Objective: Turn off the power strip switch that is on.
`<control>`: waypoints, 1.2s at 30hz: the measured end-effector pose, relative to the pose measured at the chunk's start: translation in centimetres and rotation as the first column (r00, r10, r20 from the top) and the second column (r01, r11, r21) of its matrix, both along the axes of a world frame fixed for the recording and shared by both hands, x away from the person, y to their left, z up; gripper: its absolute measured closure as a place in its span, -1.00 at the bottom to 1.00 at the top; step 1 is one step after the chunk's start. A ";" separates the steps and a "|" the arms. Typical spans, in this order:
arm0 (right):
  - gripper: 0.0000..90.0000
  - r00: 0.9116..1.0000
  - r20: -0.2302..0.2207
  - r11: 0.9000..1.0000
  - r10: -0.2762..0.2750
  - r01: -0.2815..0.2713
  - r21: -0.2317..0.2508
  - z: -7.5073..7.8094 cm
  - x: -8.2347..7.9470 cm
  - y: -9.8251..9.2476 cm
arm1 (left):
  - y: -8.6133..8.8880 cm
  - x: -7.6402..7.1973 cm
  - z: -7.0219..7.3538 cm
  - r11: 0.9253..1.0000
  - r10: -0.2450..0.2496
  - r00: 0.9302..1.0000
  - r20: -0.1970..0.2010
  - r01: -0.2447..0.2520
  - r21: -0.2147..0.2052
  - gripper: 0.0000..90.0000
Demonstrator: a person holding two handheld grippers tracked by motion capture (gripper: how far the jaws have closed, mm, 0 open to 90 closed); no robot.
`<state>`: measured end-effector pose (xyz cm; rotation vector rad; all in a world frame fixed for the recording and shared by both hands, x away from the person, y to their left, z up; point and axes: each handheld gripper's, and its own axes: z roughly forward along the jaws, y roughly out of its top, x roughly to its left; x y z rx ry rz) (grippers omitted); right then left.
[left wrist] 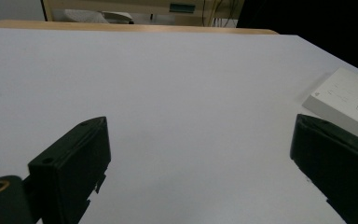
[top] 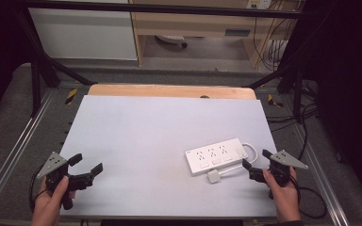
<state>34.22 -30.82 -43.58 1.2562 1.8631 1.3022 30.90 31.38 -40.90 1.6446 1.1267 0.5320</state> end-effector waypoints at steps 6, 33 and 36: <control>-0.83 1.000 -0.014 1.000 0.015 -0.015 0.003 -0.1 0.2 0.1 | -0.1 0.1 -0.1 1.000 0.001 1.000 -0.003 -0.001 -0.003 -0.89; -0.87 1.000 -0.015 0.999 -0.010 0.011 0.050 0.8 -0.3 -0.2 | -0.2 0.2 -0.1 1.000 0.003 1.000 -0.005 -0.003 0.000 -0.89; -0.87 1.000 -0.009 0.998 -0.005 0.006 0.058 0.9 -0.4 -0.2 | -0.2 0.2 -0.1 1.000 -0.002 1.000 -0.004 0.002 0.006 -0.89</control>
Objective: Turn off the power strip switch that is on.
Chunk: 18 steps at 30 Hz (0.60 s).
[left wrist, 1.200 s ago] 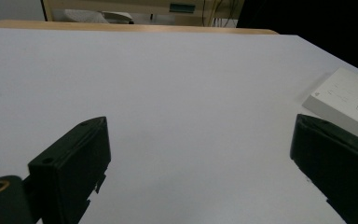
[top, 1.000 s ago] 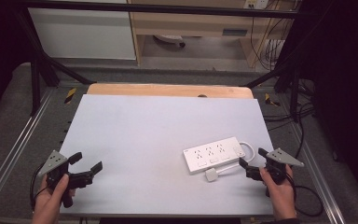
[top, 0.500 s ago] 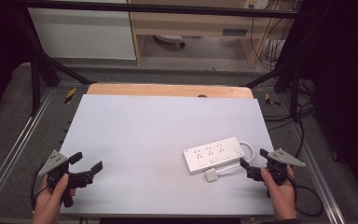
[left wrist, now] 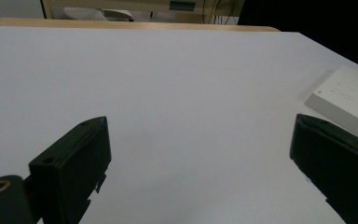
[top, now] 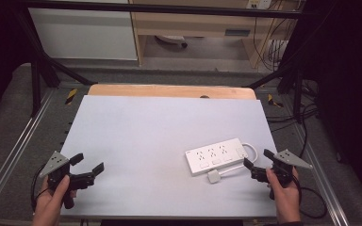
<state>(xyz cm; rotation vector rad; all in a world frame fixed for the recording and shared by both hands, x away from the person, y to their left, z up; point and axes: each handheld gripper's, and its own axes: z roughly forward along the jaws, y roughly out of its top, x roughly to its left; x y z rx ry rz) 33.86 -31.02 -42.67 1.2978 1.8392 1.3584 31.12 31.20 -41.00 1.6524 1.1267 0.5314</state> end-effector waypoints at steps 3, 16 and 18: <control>-0.87 1.000 0.013 1.000 0.005 -0.005 0.000 0.2 -0.1 0.2 | -0.1 0.0 0.0 1.000 -0.002 1.000 0.001 0.002 -0.001 -0.89; -0.92 0.997 0.069 0.999 0.028 -0.030 0.023 1.9 -0.3 1.4 | 0.0 0.0 0.0 1.000 -0.004 1.000 0.002 0.004 -0.001 -0.89; -0.93 0.997 0.074 1.000 0.022 -0.024 0.020 2.0 -0.2 1.6 | 0.0 0.0 0.0 1.000 -0.001 1.000 0.002 0.001 -0.001 -0.89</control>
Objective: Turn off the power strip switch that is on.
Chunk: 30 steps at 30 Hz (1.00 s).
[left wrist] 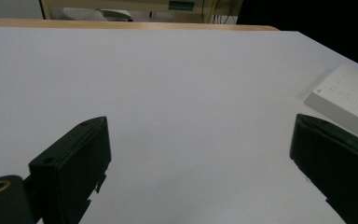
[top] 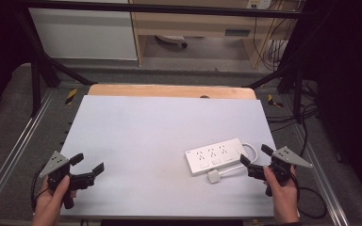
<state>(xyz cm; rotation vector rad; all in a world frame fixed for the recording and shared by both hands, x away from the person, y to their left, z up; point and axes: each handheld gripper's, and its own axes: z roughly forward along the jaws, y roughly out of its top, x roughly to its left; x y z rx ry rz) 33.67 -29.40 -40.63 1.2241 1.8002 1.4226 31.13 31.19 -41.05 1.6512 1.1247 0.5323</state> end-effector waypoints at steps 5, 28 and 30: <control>-0.92 1.000 0.001 1.000 -0.001 0.001 -0.026 0.6 0.5 0.6 | 0.0 0.0 0.0 1.000 0.004 1.000 -0.006 -0.004 0.006 -0.89; -0.95 1.000 -0.003 1.000 -0.004 0.004 -0.023 2.2 1.8 2.0 | 0.0 0.0 -0.1 1.000 -0.004 1.000 -0.006 0.004 0.009 -0.89; -0.95 1.000 -0.005 1.000 0.002 -0.002 -0.029 2.2 1.8 2.1 | -0.1 0.0 -0.1 1.000 -0.008 1.000 -0.008 0.008 0.013 -0.89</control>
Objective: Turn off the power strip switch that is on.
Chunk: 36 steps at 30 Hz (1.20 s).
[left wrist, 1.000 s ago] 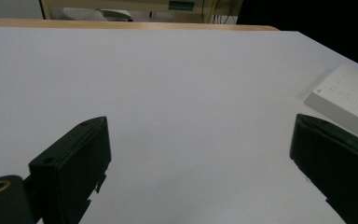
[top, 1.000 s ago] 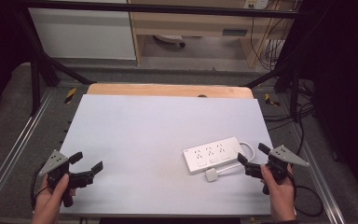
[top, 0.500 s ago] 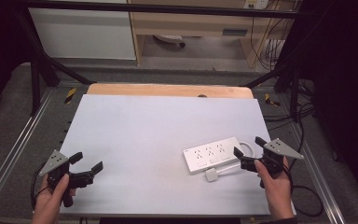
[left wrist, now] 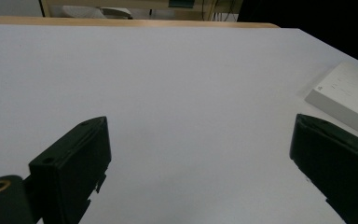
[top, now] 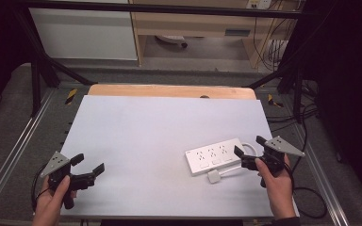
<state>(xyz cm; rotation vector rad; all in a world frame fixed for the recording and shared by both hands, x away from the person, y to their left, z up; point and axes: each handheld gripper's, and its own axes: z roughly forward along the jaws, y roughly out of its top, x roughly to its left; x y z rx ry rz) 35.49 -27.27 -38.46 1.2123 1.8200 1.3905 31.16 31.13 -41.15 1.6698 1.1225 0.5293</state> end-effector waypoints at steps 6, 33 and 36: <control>-0.95 1.000 -0.003 1.000 0.012 -0.012 -0.001 0.0 0.0 0.4 | 0.0 -0.1 0.1 1.000 0.005 1.000 0.006 -0.005 -0.004 -0.89; -0.14 0.997 0.040 0.997 0.061 -0.059 -0.045 0.6 -0.4 2.9 | 0.2 -0.1 0.1 1.000 0.009 1.000 0.010 -0.009 -0.006 -0.89; -0.03 0.997 0.038 0.997 0.063 -0.062 -0.049 0.5 -0.4 3.1 | 0.1 -0.1 0.1 1.000 0.006 1.000 0.010 -0.006 -0.005 -0.89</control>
